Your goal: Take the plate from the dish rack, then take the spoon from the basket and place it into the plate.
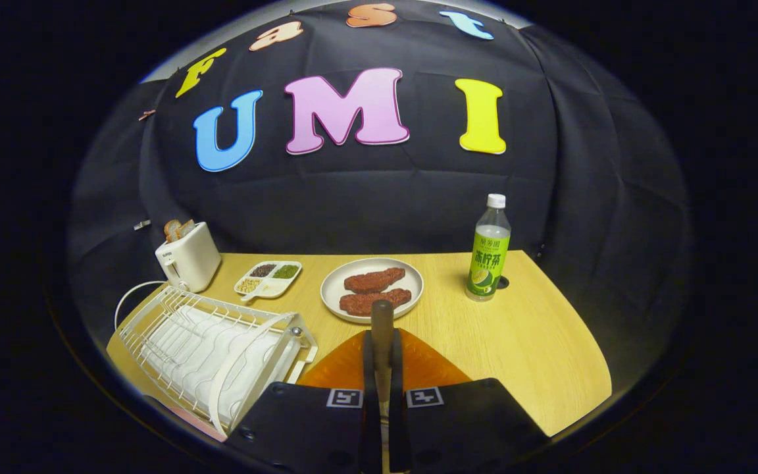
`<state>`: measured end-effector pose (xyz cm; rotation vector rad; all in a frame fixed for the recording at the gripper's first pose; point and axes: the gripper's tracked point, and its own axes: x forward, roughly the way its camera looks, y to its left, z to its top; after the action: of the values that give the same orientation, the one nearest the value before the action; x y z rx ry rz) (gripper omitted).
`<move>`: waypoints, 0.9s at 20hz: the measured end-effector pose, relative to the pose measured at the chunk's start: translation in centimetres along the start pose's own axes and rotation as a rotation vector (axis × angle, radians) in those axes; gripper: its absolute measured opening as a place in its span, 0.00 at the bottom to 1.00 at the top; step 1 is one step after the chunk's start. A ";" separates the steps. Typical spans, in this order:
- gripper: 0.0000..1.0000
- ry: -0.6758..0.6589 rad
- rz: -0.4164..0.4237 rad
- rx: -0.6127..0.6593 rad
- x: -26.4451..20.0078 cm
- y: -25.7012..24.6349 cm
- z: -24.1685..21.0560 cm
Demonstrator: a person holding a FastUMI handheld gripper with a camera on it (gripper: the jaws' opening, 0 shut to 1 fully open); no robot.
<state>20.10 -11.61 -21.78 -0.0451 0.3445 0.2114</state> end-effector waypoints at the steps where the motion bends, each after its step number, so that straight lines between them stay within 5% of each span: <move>1: 0.09 -0.020 0.002 -0.014 -0.6 0.0 1.0; 11: 0.09 -0.138 -0.003 -0.045 -12.1 3.4 10.8; 18: 0.09 -0.035 0.070 0.038 -19.4 13.0 4.7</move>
<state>1.01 -2.33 -10.89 0.0082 0.3152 0.2746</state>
